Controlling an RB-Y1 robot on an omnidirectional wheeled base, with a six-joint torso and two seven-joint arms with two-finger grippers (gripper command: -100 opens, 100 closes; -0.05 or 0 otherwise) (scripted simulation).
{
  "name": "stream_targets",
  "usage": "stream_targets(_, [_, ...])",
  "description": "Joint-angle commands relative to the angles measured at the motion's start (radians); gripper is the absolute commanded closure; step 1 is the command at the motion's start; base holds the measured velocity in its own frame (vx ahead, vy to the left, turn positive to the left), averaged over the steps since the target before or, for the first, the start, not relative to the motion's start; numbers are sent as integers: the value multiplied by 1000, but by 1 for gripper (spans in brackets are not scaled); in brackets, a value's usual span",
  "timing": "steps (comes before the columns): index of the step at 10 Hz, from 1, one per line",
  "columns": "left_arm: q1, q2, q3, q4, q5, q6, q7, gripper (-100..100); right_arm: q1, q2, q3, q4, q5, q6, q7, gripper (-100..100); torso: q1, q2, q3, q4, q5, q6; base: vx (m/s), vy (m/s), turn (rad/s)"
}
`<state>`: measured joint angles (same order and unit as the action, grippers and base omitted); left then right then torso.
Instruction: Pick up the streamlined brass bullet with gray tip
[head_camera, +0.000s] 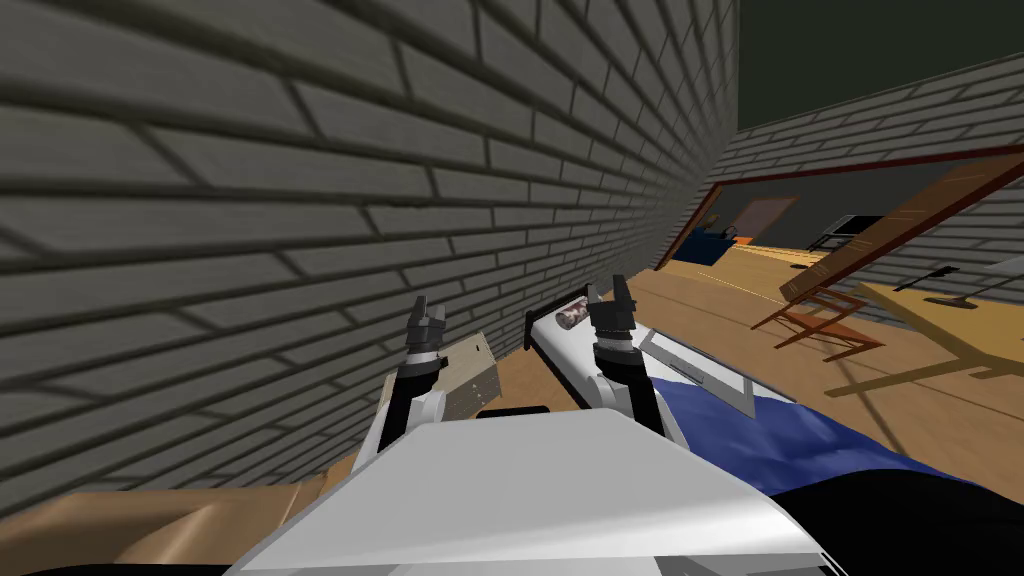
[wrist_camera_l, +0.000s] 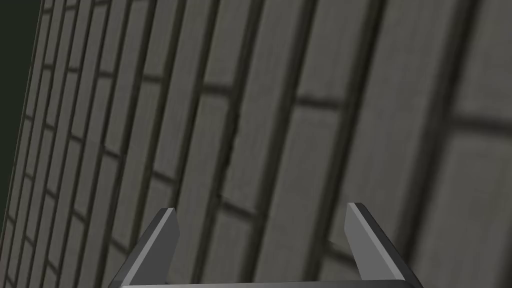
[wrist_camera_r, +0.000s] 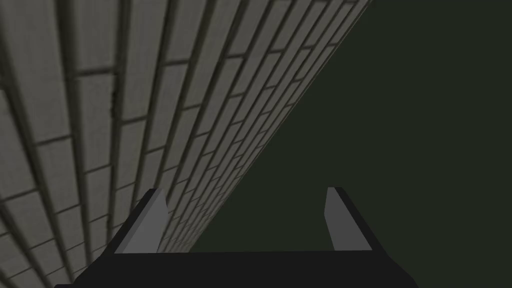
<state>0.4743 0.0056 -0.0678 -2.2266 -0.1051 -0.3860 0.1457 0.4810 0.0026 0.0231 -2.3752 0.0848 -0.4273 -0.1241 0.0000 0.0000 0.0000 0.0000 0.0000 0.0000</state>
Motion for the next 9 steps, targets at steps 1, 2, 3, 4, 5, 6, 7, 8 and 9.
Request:
stream_targets(1, [9, 32, 32, 27, 13, 40, 28, -100, 0, 0, 0, 0, 0, 0, 0, 0, 0, 0, 0, 0, 0, 0, -10, -23, -197])
stream_targets(2, [13, 43, 47, 40, 19, 59, 41, -100, 0, 0, 0, 0, 0, 0, 0, 0, -1, 1, 0, 0, 0, 0, -22, -33, -178])
stream_targets(3, [17, 55, 65, 56, 27, 82, 57, -100, 0, 0, 0, 0, 0, 0, 0, 0, -1, 1, 1, 0, 0, 0, -22, -29, -152])
stream_targets(4, [22, 67, 85, 74, 35, 108, 75, -100, 0, 0, 0, 0, 0, 0, 0, 0, -2, 2, 1, 0, 0, 0, -13, -32, -138])
stream_targets(5, [26, 78, 107, 94, 45, 137, 94, -100, 0, 0, 0, 0, 0, 0, 0, 0, -2, 1, 1, 0, 0, 0, -12, -39, -188])
stream_targets(6, [26, 78, 107, 94, 45, 137, 94, -100, 0, 0, 0, 0, 0, 0, 0, 0, -2, 1, 1, 0, -1, 0, -7, -21, -62])
stream_targets(7, [31, 88, 131, 116, 57, 169, 115, -100, 0, 0, 0, 0, 0, 0, 0, 0, -1, 1, 0, 0, 0, 0, -2, -20, -107])
stream_targets(8, [35, 98, 157, 140, 69, 203, 137, -100, 0, 0, 0, 0, 0, 0, 0, 0, -1, 0, 0, 0, 0, 0, -4, -27, -201])
stream_targets(9, [38, 107, 184, 165, 82, 240, 161, -100, 0, 0, 0, 0, 0, 0, 0, 0, -1, 0, 0, 0, 0, 0, -7, -37, -265])
